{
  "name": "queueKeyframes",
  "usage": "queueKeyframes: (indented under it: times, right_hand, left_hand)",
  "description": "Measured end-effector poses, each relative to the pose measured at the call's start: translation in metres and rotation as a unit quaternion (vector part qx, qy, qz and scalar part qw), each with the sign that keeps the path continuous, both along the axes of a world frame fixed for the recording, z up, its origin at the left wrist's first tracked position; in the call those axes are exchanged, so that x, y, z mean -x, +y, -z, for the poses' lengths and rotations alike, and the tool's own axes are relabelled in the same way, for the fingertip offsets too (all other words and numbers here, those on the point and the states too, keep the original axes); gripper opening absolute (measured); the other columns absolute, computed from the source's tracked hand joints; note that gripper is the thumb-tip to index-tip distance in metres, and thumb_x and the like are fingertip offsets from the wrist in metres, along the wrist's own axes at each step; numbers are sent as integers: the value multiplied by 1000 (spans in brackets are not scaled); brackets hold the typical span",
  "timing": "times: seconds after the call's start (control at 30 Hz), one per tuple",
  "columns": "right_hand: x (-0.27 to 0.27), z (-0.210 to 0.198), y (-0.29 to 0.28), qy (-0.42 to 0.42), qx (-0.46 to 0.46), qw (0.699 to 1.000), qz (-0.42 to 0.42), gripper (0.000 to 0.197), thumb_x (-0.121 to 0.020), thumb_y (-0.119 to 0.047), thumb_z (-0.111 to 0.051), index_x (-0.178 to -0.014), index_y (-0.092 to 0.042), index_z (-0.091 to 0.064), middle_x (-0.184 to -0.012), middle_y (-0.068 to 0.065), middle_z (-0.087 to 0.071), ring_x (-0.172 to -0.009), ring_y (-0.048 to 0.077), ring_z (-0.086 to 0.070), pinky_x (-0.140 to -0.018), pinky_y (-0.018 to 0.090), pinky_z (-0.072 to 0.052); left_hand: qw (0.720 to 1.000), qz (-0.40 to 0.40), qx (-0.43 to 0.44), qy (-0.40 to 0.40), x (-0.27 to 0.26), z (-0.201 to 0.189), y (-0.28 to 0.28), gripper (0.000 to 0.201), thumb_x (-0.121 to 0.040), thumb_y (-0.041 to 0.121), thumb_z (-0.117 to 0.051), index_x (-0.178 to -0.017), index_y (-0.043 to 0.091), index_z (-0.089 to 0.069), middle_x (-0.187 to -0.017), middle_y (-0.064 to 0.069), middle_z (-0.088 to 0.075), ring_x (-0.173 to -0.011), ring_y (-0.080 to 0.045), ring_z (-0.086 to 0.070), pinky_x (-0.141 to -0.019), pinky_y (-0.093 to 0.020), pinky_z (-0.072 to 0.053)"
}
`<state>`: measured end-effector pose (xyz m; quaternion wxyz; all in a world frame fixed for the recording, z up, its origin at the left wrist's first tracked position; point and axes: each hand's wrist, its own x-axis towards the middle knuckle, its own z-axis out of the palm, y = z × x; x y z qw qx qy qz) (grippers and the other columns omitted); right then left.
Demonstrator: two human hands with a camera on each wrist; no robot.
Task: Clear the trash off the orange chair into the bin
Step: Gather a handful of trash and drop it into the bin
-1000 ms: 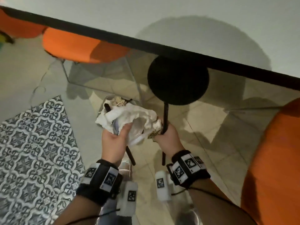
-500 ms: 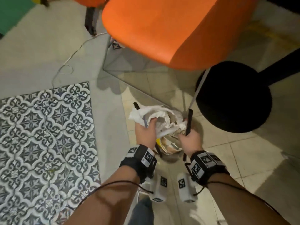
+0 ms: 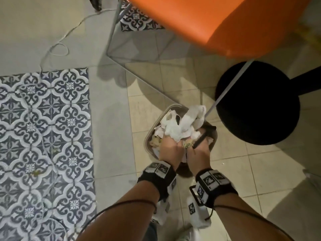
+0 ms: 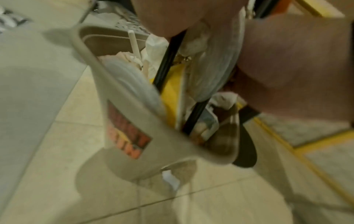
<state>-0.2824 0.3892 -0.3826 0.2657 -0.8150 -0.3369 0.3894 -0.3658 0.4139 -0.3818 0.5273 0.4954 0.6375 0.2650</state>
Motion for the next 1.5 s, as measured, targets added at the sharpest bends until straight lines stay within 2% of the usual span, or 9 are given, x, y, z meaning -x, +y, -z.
queueKeyframes:
  times: [0.13,0.2,0.27,0.53,0.73,0.83,0.97,1.23,1.5]
  right_hand:
    - [1,16,-7,-90,7,994,-62,49,-82,-6,-63,-127,3,-48,-123,24,-54,-113,38,-53,-97,45,-44]
    - [3,18,-10,-60,6,998,-18,60,-82,-37,-57,-131,-5,-46,-127,16,-55,-117,32,-53,-100,47,-45]
    - [1,20,-14,-6,14,999,33,58,-83,-43,-52,-134,-18,-42,-132,5,-55,-122,23,-52,-103,44,-44]
    - [1,27,-23,-51,104,989,-88,54,-90,-16,-55,-140,-14,-33,-131,8,-50,-115,27,-55,-97,38,-47]
    - [-8,30,0,-15,158,985,-64,51,-87,-23,-58,-135,-20,-42,-135,7,-51,-123,28,-50,-102,41,-40]
    - [-15,17,-4,27,137,988,-59,53,-80,-28,-66,-130,-22,-48,-122,-3,-56,-110,14,-52,-96,30,-40]
    - [-20,1,-12,67,101,991,-54,63,-63,-35,-69,-122,-36,-49,-121,-3,-55,-108,16,-57,-98,40,-48]
    - [-23,-14,-20,54,44,995,-71,43,-82,-14,-61,-118,-34,-50,-123,3,-51,-106,20,-57,-92,42,-52]
    - [-16,-4,-36,51,50,983,-169,31,-87,-4,-58,-111,-23,-54,-120,5,-47,-98,18,-54,-58,9,-48]
  left_hand:
    - [993,88,57,54,14,22,-10,52,-86,24,-42,-129,-4,-48,-133,-19,-52,-127,-31,-46,-109,-28,-32]
    - [993,91,51,60,17,39,-8,56,-89,37,-43,-131,1,-46,-134,-14,-52,-127,-29,-47,-112,-39,-32]
    - [987,112,45,103,18,45,-3,68,-84,55,-34,-134,10,-44,-136,-8,-49,-127,-27,-44,-112,-41,-30]
    - [929,228,60,287,21,35,11,67,-91,35,-45,-147,15,-16,-148,-12,-25,-131,-33,-24,-108,-43,-24]
    - [915,263,45,304,27,37,11,73,-86,49,-51,-147,21,-23,-148,-10,-22,-128,-32,-26,-108,-41,-26]
    - [936,257,20,240,34,34,13,79,-74,59,-51,-143,29,-28,-147,-6,-30,-130,-30,-31,-109,-43,-29]
    - [964,224,32,141,43,29,13,76,-59,46,-59,-132,30,-41,-135,0,-45,-128,-24,-40,-105,-45,-39]
    - [970,219,-19,106,42,8,14,63,-69,51,-43,-125,25,-52,-127,-1,-56,-118,-20,-51,-100,-38,-44]
    - [961,190,6,202,41,17,9,27,-92,17,-49,-115,10,-61,-114,-13,-64,-105,-30,-59,-79,-27,-40]
